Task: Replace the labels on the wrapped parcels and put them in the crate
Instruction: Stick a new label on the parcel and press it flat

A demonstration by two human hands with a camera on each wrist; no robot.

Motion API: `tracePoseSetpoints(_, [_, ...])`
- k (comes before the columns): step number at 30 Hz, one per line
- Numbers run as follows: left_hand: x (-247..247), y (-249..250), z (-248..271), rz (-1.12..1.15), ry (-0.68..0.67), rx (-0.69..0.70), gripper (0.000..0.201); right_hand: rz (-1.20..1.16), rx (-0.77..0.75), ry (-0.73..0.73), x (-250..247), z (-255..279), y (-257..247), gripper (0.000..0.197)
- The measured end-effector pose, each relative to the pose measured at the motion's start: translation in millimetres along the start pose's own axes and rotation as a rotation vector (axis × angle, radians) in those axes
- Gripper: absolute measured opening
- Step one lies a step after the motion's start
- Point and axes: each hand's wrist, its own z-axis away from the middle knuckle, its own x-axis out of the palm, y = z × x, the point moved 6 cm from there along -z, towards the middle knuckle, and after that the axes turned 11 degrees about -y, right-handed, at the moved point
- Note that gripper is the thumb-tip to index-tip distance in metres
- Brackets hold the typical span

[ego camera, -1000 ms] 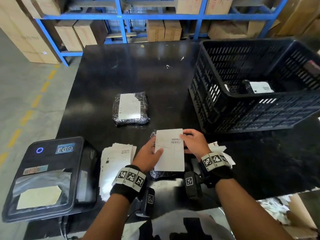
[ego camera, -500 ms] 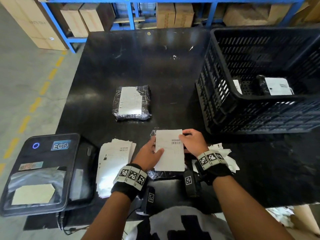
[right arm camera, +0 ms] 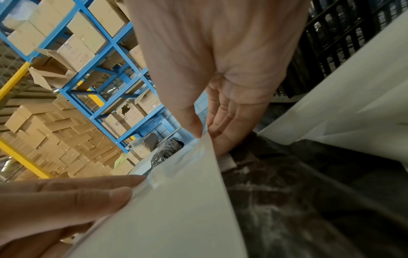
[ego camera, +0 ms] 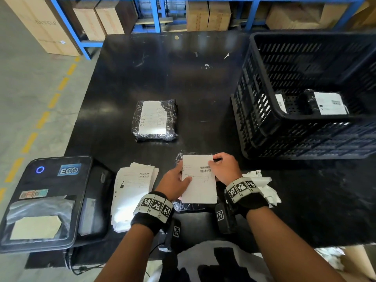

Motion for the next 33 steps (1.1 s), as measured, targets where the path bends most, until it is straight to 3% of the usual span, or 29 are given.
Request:
tracePoseSetpoints(9, [3, -5, -6, -0.026, 0.009, -0.026, 0.059, 0.108, -0.034, 0.047, 0, -2, -2, 0.018])
tracePoseSetpoints(15, [2, -6, -6, -0.003, 0.027, -0.042, 0.058, 0.165, -0.065, 0.063, -4, 0, -9, 0.032])
tracePoseSetpoints(25, [0, -6, 4, 0.183, -0.038, -0.122, 0.055, 0.250, -0.044, 0.080, -23, 7, 0, 0.014])
tracePoseSetpoints(29, [-11, -8, 10, 0.098, -0.066, -0.169, 0.057, 0.310, -0.164, 0.036, -18, 12, -4, 0.028])
tracePoseSetpoints(33, [-23, -3, 5, -0.225, 0.145, -0.092, 0.059, 0.455, -0.295, -0.097, 3, 20, -11, 0.039])
